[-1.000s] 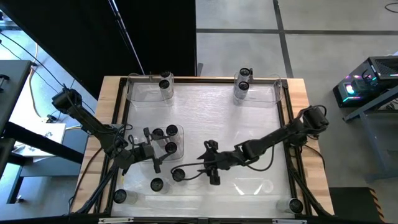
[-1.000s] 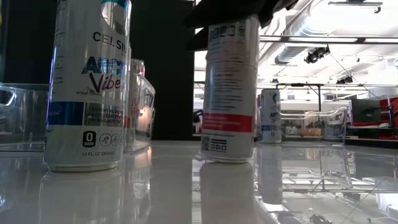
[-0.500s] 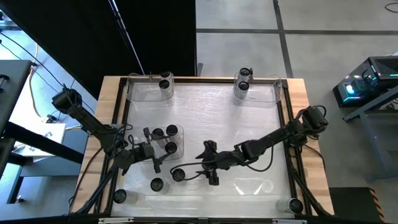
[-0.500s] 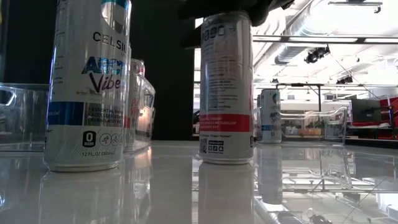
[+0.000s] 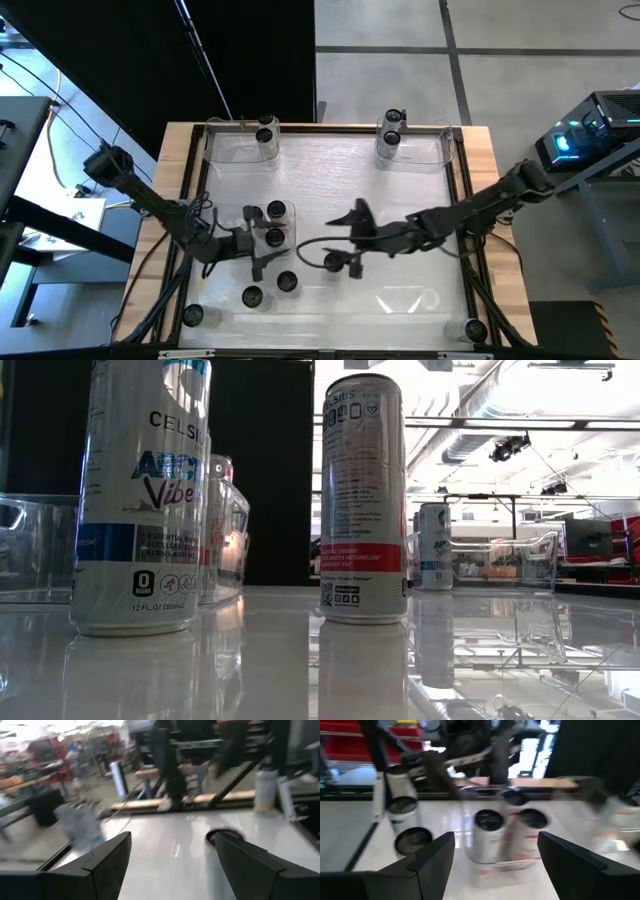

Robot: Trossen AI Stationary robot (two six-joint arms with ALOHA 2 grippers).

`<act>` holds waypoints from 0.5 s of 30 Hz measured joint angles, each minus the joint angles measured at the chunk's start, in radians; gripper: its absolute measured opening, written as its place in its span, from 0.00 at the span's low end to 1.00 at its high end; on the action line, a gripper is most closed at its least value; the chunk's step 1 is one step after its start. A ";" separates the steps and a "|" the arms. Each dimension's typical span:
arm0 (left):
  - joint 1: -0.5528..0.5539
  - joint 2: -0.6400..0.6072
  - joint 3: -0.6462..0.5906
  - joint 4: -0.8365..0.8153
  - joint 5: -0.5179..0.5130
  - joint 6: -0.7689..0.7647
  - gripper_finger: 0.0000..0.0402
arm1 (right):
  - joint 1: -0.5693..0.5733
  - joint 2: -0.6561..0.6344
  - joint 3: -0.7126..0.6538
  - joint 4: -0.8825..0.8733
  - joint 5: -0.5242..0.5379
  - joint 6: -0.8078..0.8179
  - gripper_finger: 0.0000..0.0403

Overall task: Sort soda cans
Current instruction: Put the white-pink can into the bottom transparent bin

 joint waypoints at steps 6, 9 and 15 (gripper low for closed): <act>0.101 0.146 0.067 0.139 0.115 0.162 0.70 | 0.058 -0.077 0.001 -0.245 0.114 0.071 0.70; 0.139 0.188 0.159 0.034 0.122 0.181 0.70 | 0.098 -0.077 0.001 -0.320 0.179 0.126 0.70; 0.172 0.230 0.341 -0.288 0.336 0.114 0.70 | 0.226 -0.086 0.000 -0.473 0.350 0.288 0.70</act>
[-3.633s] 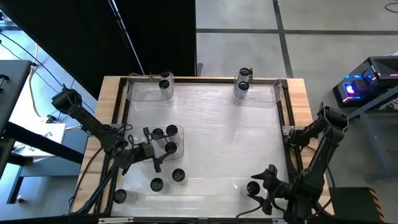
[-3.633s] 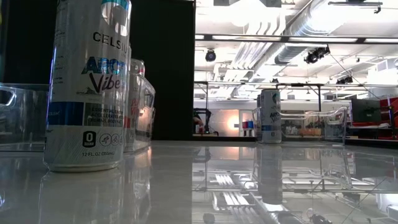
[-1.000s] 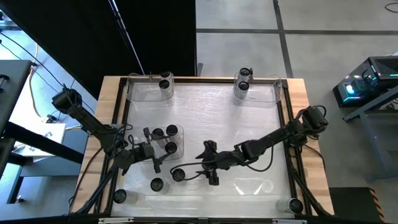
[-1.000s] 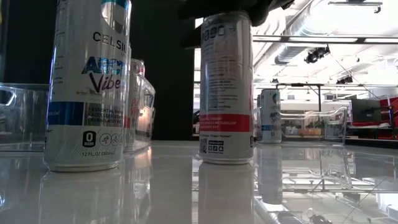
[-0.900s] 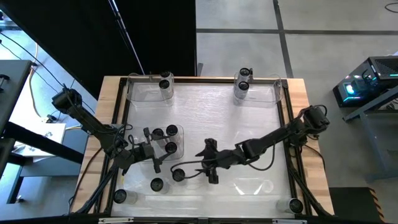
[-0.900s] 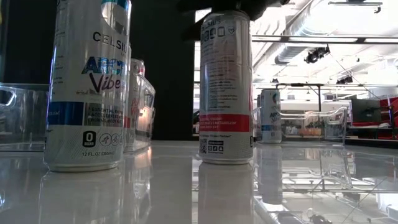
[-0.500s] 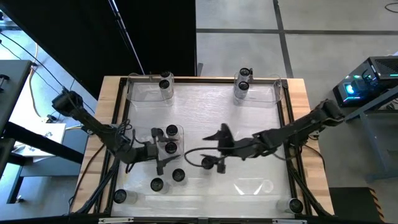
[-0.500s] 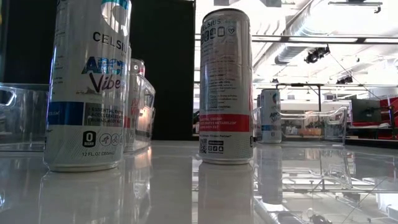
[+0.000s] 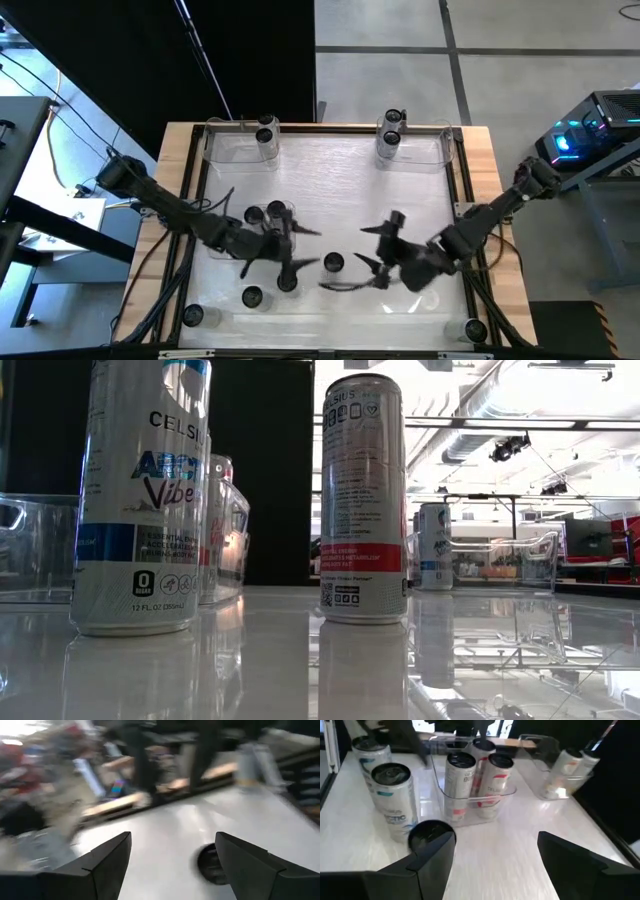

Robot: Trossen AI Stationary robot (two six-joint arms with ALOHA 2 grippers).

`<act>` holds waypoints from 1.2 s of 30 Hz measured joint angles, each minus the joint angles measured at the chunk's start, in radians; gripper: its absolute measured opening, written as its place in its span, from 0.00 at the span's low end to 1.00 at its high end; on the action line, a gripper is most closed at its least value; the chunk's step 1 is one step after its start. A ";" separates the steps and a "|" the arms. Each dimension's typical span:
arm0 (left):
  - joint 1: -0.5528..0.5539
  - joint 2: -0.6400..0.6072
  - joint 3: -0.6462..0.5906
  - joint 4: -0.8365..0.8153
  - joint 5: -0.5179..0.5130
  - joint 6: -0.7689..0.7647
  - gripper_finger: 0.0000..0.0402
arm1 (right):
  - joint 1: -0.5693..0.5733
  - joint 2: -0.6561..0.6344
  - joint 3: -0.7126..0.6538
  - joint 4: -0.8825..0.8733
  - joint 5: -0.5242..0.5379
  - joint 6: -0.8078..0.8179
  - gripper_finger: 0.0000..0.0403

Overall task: Sort soda cans
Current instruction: Put the white-pink can into the bottom transparent bin

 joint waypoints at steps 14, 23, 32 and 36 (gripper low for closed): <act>0.045 0.145 0.223 -0.183 0.139 0.065 0.72 | 0.283 -0.003 0.000 -0.096 0.356 0.306 0.70; 0.088 0.180 0.291 -0.287 0.235 -0.150 0.80 | 0.307 0.011 0.000 -0.103 0.380 0.344 0.70; 0.104 0.187 0.291 -0.317 0.225 -0.305 0.82 | 0.306 0.078 0.000 -0.104 0.383 0.380 0.70; 0.093 0.221 0.291 -0.317 0.225 -0.366 0.82 | 0.313 0.094 0.000 -0.107 0.375 0.412 0.70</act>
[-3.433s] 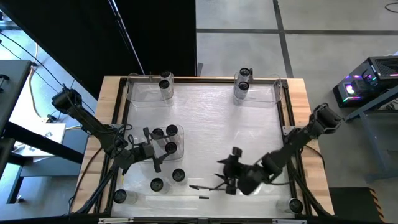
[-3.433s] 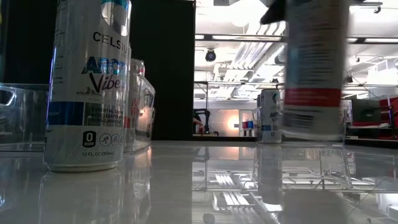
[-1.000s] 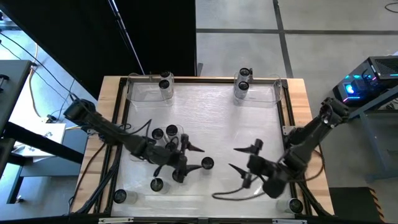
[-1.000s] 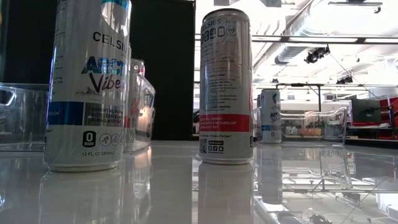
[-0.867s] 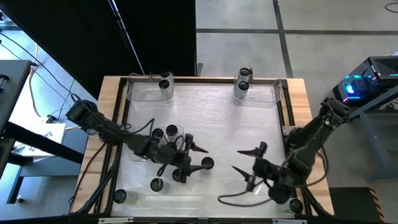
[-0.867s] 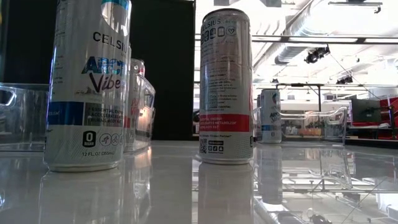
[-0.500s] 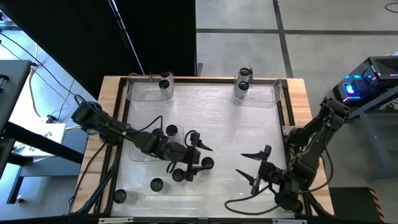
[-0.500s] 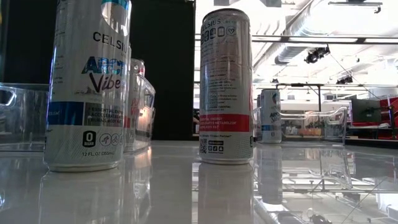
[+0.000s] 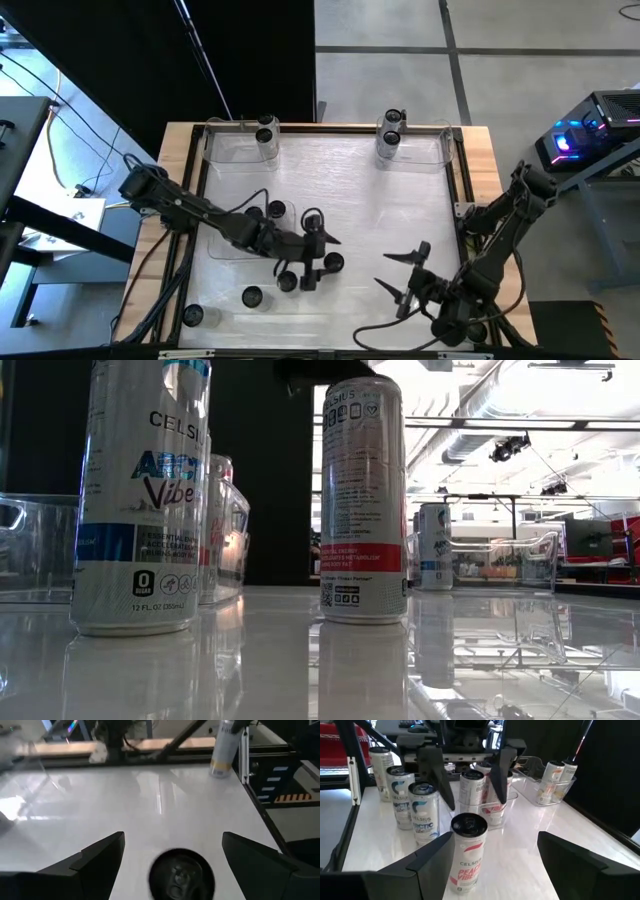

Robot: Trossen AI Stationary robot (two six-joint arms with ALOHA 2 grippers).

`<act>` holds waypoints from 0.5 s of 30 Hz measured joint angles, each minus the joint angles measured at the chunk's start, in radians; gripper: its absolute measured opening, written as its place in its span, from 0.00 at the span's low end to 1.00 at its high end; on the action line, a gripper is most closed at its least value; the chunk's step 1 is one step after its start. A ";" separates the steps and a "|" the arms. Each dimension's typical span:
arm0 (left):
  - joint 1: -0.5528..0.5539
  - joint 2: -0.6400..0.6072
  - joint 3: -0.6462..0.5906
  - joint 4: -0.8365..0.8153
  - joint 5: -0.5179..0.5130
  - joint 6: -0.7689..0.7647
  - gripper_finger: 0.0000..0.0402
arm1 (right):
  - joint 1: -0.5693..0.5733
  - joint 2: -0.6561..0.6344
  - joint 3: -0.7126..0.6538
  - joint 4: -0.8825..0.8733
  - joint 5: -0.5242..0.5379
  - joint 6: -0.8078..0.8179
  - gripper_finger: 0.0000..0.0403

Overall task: Sort soda cans
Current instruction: Put the white-pink can into the bottom transparent bin

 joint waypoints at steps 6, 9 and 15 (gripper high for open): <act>-0.001 0.056 -0.001 0.011 0.000 -0.025 0.82 | 0.017 0.001 0.000 0.004 0.005 0.000 0.70; -0.004 0.075 -0.001 0.014 0.000 -0.019 0.82 | 0.022 0.001 0.000 0.008 0.008 0.002 0.70; -0.005 0.089 -0.001 0.015 -0.020 0.022 0.82 | 0.022 0.001 0.000 0.016 0.008 0.001 0.70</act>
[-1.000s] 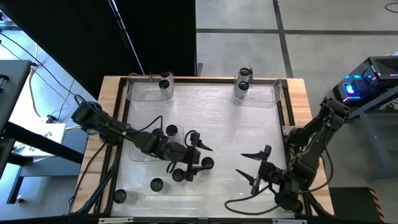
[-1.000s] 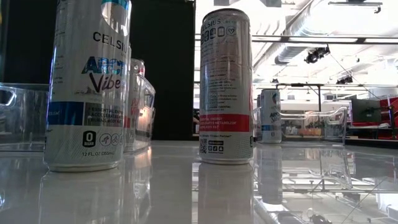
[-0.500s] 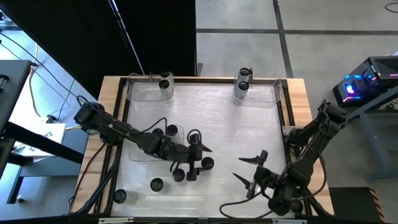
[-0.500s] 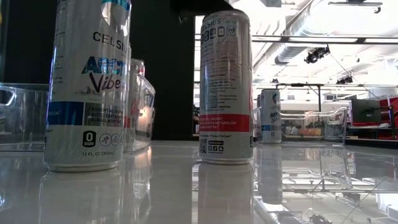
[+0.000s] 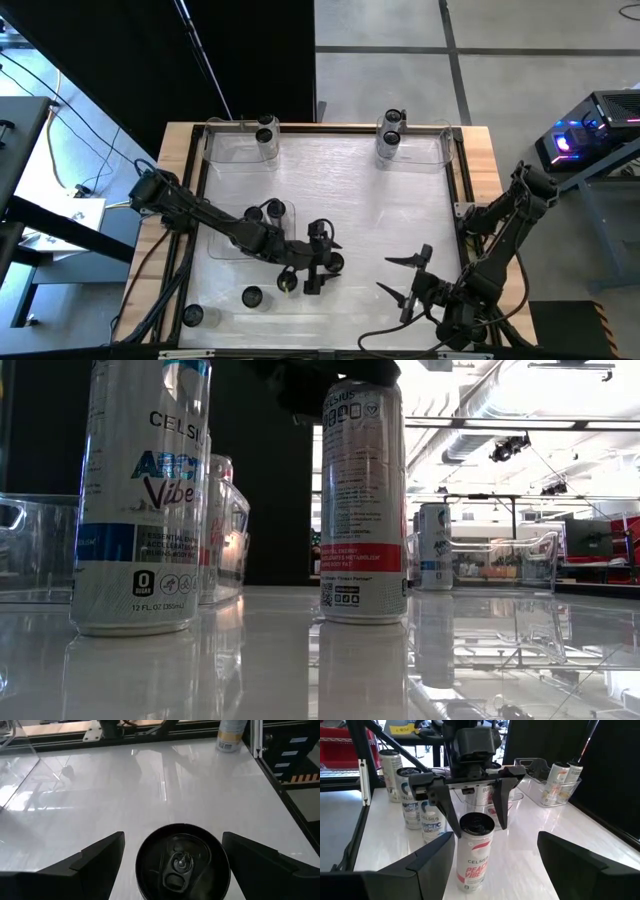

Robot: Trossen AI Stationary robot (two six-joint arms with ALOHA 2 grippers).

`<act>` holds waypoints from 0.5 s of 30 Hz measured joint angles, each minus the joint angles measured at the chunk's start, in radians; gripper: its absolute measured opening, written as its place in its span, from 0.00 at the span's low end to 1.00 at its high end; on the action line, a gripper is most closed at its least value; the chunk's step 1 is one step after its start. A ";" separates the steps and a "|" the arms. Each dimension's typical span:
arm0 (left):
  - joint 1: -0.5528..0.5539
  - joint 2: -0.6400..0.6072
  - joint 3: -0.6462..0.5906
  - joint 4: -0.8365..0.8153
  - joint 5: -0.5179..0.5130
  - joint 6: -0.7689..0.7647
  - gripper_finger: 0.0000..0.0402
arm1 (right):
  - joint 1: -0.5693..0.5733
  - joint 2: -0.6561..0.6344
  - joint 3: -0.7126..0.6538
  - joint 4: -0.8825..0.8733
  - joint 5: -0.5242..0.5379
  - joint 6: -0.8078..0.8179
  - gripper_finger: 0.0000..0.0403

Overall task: Sort soda cans
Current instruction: Put the white-pink can into the bottom transparent bin

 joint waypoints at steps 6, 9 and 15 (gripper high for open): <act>0.000 0.000 0.000 -0.005 0.017 0.017 0.82 | 0.000 0.000 0.000 0.004 0.000 0.000 0.70; 0.000 0.010 0.000 -0.015 0.026 0.012 0.82 | 0.000 0.000 0.000 0.004 0.000 -0.001 0.70; 0.000 0.018 0.001 -0.014 0.038 0.013 0.77 | 0.000 0.000 0.000 0.004 0.000 -0.001 0.70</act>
